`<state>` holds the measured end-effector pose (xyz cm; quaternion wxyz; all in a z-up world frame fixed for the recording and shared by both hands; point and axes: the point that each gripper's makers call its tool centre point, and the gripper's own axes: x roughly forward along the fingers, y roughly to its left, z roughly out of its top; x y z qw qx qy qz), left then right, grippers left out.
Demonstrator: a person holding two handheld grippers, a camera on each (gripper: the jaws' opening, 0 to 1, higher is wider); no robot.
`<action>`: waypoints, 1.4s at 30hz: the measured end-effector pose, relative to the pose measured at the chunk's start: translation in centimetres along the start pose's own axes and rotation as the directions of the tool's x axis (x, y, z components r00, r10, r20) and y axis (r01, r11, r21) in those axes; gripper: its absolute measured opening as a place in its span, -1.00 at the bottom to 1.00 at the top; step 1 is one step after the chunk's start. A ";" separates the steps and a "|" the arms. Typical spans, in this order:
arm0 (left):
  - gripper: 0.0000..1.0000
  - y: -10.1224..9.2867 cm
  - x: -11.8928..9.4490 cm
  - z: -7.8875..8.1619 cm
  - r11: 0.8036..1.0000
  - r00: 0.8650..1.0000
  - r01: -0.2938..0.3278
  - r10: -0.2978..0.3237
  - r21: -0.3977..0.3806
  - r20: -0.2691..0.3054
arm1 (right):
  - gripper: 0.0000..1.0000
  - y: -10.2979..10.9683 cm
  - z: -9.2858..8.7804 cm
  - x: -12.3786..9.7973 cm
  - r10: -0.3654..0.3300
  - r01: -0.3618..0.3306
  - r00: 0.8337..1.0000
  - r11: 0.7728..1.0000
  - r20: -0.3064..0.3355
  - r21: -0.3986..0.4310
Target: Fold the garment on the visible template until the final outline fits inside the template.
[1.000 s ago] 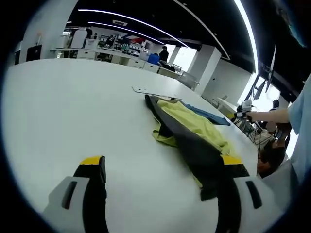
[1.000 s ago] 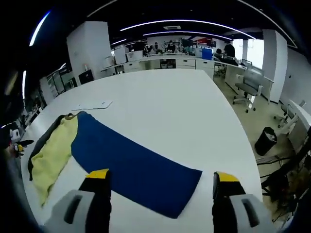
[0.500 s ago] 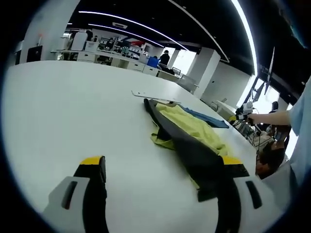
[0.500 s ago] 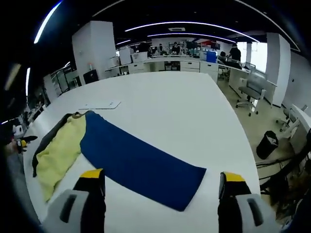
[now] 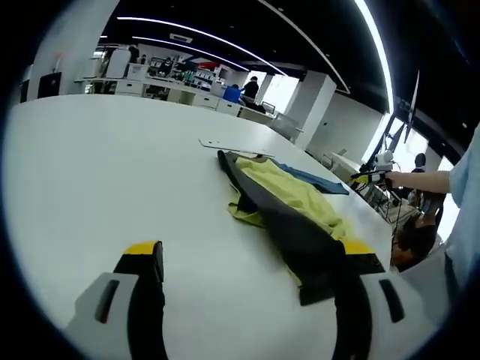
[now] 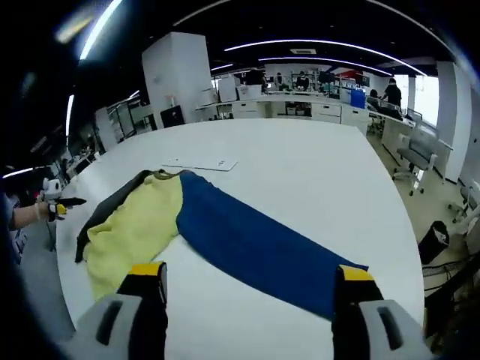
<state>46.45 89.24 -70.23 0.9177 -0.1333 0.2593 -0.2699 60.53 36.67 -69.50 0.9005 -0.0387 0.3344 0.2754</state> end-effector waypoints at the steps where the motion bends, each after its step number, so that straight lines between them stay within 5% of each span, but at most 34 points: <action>1: 0.84 -0.1 0.0 0.0 1.000 1.000 0.003 -0.003 0.002 0.001 | 0.83 0.5 0.0 0.0 0.010 -0.010 1.000 1.000 -0.002 -0.008; 12: 0.84 -1.2 -0.7 -0.4 0.999 0.999 0.031 -0.031 0.022 -0.004 | 0.76 5.7 1.1 0.5 0.100 -0.099 0.995 0.994 0.019 -0.054; 23: 0.82 -2.5 -1.1 -1.6 0.998 0.999 0.053 -0.053 0.021 -0.009 | 0.66 15.5 2.8 0.7 0.244 -0.236 0.967 0.966 0.068 -0.103; 30: 0.79 -3.4 -1.0 -2.6 0.997 0.997 0.071 -0.071 0.017 -0.024 | 0.61 19.9 2.8 0.8 0.315 -0.304 0.947 0.944 0.068 -0.131; 42: 0.64 -4.9 -0.6 -4.3 0.994 0.992 0.108 -0.106 0.033 -0.070 | 0.52 22.4 2.3 1.1 0.362 -0.352 0.931 0.925 0.050 -0.144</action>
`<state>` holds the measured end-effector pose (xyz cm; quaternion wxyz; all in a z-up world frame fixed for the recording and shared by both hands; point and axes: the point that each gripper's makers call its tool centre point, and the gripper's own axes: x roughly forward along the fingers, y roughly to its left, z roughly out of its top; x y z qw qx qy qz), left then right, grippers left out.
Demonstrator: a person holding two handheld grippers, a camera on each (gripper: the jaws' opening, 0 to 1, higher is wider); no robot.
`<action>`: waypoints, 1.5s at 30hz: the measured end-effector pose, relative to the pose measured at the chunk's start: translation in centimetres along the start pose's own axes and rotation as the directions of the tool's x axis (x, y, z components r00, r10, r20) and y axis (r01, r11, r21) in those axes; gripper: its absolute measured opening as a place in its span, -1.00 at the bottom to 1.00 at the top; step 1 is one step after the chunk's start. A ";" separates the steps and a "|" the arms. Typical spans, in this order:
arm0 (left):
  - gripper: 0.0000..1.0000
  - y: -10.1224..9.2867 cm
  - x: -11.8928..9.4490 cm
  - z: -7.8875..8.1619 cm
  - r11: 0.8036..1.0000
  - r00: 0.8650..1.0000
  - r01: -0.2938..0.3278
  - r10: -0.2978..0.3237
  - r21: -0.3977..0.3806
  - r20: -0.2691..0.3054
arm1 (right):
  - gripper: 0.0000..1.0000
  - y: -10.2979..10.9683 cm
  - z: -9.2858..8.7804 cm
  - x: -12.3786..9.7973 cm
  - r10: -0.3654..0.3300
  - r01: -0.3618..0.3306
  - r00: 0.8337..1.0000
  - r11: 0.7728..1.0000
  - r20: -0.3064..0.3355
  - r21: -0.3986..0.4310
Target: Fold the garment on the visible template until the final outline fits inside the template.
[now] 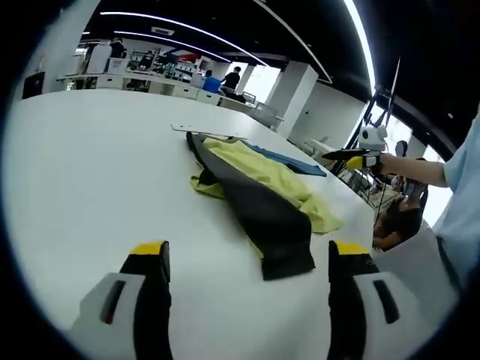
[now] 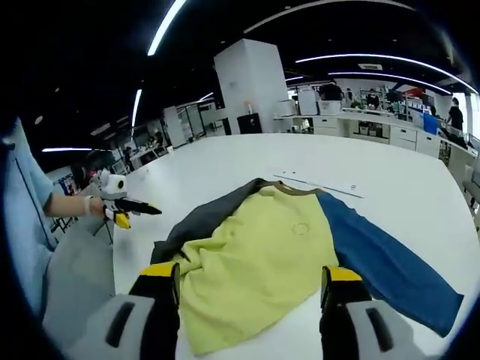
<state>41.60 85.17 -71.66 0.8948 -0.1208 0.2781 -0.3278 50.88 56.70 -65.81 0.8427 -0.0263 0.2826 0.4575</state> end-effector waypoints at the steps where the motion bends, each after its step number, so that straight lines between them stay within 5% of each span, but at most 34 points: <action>1: 0.60 -0.2 0.1 -0.2 1.000 1.000 0.003 -0.003 0.005 -0.005 | 0.52 0.0 0.0 0.0 0.001 -0.001 1.000 1.000 0.002 0.000; 22: -0.29 -3.0 2.7 -3.9 0.994 0.990 0.062 -0.050 0.088 -0.131 | 0.44 0.1 -0.6 -0.8 -0.004 0.004 1.000 0.999 0.005 0.034; 34: -0.70 -1.8 3.7 -4.9 0.990 0.987 -0.008 0.030 0.140 -0.156 | 0.38 0.1 -0.9 -1.1 -0.008 0.006 1.000 0.997 0.025 0.072; 45: -1.00 -1.8 4.0 -5.2 0.988 0.988 -0.020 0.043 0.154 -0.147 | 0.36 0.0 -1.5 -1.4 -0.019 0.017 1.000 0.996 0.023 0.092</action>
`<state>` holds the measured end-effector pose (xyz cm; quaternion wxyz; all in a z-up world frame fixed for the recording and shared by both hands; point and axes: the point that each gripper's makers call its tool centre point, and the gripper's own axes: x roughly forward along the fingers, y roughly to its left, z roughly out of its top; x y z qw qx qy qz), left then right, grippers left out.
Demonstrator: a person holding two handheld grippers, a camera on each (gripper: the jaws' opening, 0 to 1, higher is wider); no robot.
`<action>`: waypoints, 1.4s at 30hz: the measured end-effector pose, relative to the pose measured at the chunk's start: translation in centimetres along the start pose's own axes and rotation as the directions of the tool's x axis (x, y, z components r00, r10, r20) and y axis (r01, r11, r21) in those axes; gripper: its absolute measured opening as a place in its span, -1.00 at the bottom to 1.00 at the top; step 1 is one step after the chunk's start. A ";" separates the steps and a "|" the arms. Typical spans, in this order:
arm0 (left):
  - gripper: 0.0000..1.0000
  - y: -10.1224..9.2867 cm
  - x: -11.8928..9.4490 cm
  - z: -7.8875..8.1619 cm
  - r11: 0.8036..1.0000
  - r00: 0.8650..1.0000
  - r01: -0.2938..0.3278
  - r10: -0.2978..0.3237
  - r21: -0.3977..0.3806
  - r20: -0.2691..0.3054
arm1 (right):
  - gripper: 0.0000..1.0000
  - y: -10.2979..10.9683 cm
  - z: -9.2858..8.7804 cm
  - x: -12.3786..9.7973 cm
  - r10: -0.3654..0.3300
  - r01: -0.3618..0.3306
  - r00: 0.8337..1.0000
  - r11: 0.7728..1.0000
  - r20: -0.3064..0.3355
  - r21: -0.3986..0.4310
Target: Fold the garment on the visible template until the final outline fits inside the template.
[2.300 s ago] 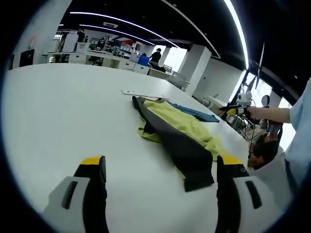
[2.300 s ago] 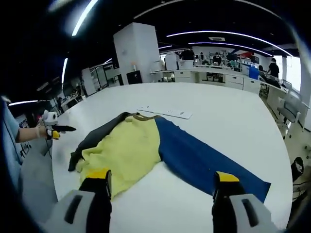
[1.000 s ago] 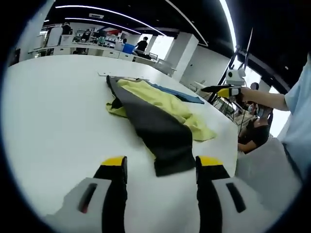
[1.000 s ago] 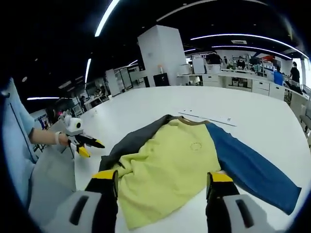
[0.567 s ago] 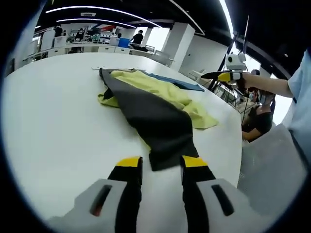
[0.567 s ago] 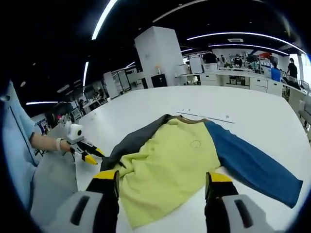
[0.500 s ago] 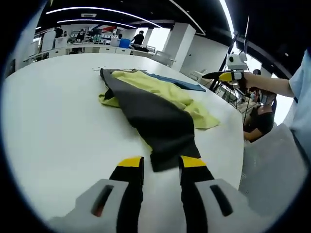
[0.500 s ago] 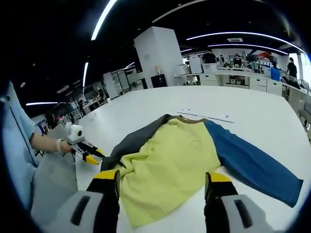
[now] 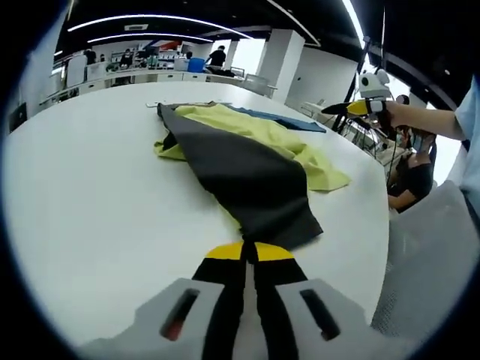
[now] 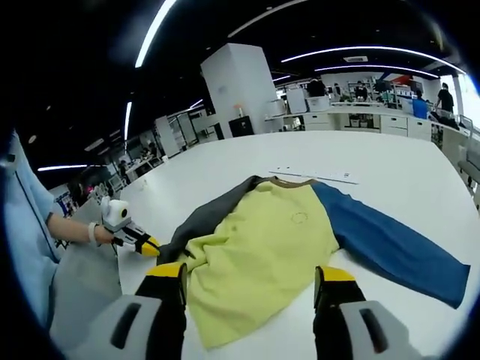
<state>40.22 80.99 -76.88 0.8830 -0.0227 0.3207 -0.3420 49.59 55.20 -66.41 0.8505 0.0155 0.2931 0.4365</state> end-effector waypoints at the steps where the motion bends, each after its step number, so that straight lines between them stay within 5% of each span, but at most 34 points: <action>1: -1.00 0.0 0.0 0.0 1.000 1.000 0.000 0.000 0.009 0.004 | 0.35 0.0 0.0 0.0 -0.001 0.001 1.000 1.000 0.000 0.002; 10: -1.00 0.1 -0.8 0.6 0.999 1.000 0.006 -0.006 -0.038 0.005 | 0.35 0.3 0.1 0.0 -0.003 0.003 1.000 1.000 0.002 0.003; 17: -1.00 2.1 -3.7 2.5 0.998 0.998 -0.030 0.034 -0.059 0.056 | 0.34 0.4 0.1 -0.1 -0.009 0.009 1.000 1.000 -0.002 0.003; 28: -1.00 8.8 -9.0 3.1 0.983 0.982 -0.156 0.165 -0.098 0.091 | 0.33 0.4 -0.2 0.2 -0.019 0.019 1.000 1.000 -0.015 0.010; 42: -1.00 16.6 -12.0 5.1 0.965 0.963 -0.254 0.259 -0.071 0.068 | 0.44 -0.6 -1.0 0.4 -0.065 0.065 0.998 0.997 -0.024 0.029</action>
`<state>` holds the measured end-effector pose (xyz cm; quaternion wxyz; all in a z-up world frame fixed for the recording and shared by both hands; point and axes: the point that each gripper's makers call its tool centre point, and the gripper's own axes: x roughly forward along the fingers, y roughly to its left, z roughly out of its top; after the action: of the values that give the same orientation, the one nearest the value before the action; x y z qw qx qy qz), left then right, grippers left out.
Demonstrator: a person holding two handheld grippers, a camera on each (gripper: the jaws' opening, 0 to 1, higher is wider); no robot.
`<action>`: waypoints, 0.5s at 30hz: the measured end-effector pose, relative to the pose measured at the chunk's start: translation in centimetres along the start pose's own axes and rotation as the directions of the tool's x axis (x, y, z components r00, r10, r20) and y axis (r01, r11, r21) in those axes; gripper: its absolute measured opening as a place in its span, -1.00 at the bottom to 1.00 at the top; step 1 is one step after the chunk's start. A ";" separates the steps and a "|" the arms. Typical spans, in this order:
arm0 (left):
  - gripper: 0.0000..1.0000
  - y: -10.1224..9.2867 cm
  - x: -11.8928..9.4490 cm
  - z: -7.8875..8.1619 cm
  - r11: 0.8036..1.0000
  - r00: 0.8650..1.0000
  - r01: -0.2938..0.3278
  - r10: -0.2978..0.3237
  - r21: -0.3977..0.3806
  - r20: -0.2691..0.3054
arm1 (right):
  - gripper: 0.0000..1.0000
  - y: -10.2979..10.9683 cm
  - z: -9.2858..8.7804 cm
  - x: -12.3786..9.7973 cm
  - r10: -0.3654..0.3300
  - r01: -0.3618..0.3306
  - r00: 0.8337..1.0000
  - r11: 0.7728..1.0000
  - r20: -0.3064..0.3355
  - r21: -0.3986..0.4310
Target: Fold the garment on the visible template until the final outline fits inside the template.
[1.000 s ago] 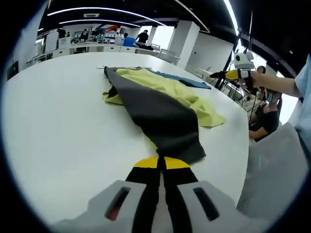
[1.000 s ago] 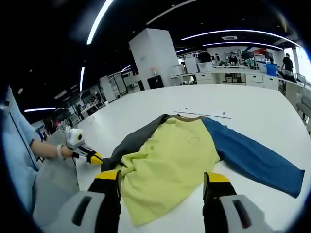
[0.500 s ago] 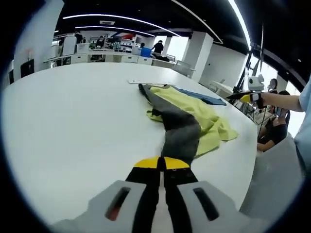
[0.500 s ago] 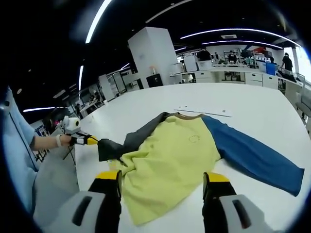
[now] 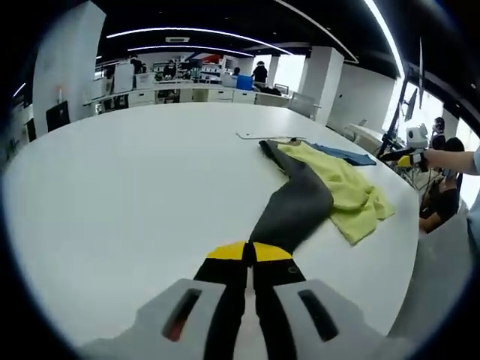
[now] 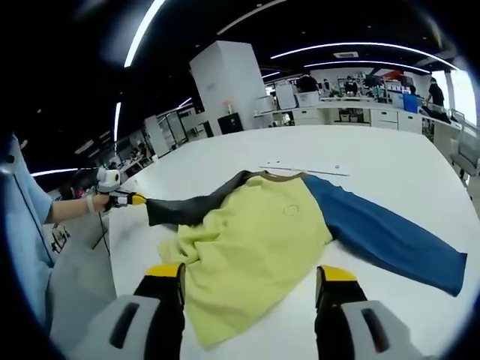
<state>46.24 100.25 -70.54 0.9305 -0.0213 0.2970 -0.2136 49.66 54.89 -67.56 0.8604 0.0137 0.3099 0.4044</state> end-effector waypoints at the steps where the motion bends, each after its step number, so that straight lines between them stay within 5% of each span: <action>1: -1.00 0.9 0.0 0.1 1.000 1.000 -0.012 0.012 0.010 -0.006 | 0.47 -0.1 -0.1 0.0 -0.003 0.003 1.000 1.000 -0.002 0.001; 15: -1.00 12.3 1.0 -0.9 0.987 0.985 -0.162 0.161 0.002 -0.068 | 0.47 -1.0 -1.4 0.3 -0.025 0.026 0.999 0.999 -0.042 0.040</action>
<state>51.22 111.07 -73.86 0.9340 0.0085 0.3298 -0.1376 49.76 54.11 -69.18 0.8583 0.0187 0.3361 0.3872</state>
